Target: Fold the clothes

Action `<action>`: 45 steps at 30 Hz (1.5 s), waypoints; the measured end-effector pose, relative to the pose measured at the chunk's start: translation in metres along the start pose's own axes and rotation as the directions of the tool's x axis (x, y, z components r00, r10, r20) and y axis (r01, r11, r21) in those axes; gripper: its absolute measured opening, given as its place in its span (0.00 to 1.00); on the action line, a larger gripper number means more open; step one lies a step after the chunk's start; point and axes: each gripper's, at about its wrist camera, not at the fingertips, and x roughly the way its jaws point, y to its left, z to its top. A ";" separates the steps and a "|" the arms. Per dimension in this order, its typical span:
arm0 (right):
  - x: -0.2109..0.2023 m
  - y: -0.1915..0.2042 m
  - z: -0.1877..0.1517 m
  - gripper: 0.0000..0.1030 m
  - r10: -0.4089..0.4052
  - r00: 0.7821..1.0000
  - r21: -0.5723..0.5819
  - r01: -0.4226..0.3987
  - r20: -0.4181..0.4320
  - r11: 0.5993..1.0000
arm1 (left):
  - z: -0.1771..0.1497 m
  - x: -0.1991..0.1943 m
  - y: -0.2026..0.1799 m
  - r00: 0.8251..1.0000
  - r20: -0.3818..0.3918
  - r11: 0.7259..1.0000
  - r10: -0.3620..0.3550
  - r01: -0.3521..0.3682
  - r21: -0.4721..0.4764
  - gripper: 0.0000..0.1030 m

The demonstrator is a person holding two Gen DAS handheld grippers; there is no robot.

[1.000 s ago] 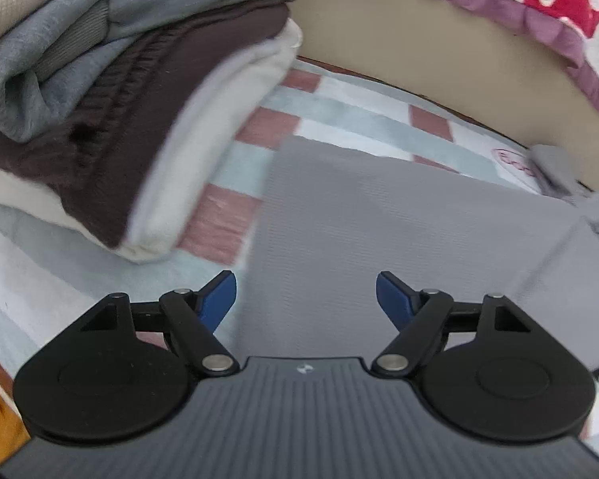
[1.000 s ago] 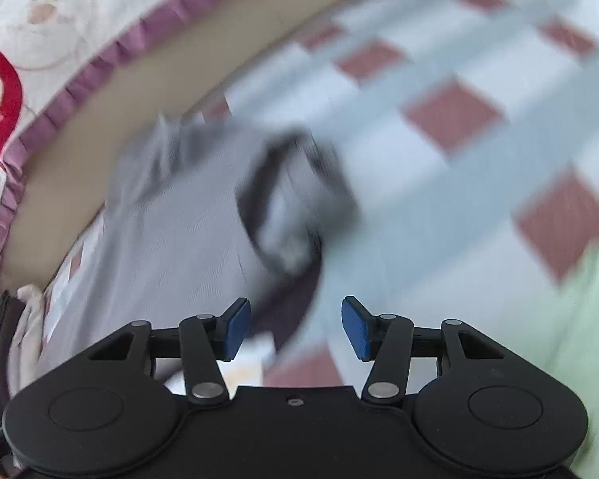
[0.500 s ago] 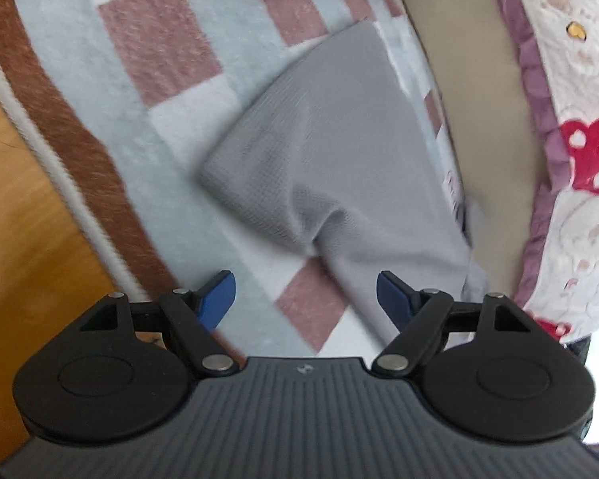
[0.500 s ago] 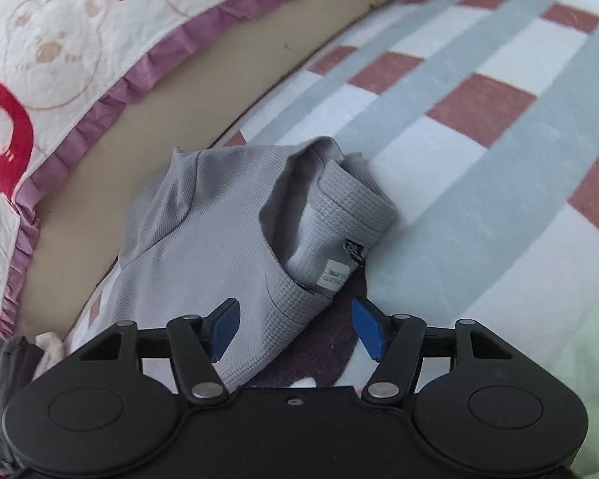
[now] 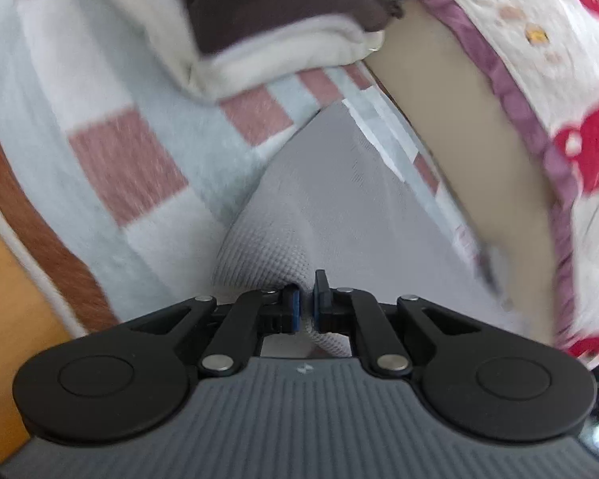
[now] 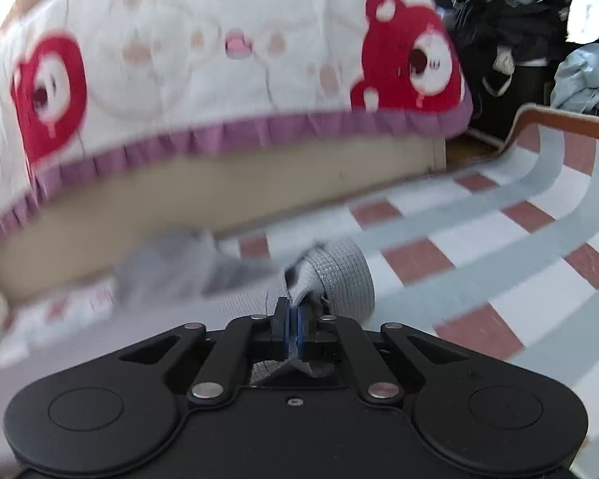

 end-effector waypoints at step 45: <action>-0.001 -0.016 0.003 0.05 0.229 0.973 0.071 -0.226 -0.030 0.971 | 0.005 -0.030 -0.074 0.964 0.245 0.902 0.100 -0.192 0.387 0.05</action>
